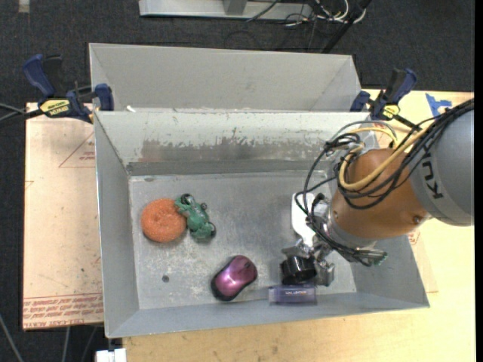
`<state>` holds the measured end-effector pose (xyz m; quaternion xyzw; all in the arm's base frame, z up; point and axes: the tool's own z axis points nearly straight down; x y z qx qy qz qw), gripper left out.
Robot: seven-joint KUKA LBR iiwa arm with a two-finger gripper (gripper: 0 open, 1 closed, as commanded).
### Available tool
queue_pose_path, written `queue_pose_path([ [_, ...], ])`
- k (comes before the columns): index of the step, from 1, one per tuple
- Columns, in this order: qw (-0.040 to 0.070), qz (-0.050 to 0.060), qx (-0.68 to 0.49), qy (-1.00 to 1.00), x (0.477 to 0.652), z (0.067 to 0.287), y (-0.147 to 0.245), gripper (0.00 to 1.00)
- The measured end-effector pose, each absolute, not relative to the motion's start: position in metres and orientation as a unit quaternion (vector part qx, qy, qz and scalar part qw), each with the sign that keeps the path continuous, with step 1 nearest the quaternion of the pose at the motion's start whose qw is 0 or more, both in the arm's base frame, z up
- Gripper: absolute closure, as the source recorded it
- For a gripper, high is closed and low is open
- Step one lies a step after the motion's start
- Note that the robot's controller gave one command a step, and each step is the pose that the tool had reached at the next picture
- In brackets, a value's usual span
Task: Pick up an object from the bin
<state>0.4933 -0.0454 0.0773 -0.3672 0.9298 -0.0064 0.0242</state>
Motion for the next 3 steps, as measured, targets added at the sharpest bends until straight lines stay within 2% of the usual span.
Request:
queue_pose_path([
  [1, 0.021, -0.005, -0.367, 0.930, 0.491, 0.080, -0.045, 1.00],
  [3, 0.017, -0.003, -0.367, 0.930, 0.489, 0.106, -0.045, 1.00],
])
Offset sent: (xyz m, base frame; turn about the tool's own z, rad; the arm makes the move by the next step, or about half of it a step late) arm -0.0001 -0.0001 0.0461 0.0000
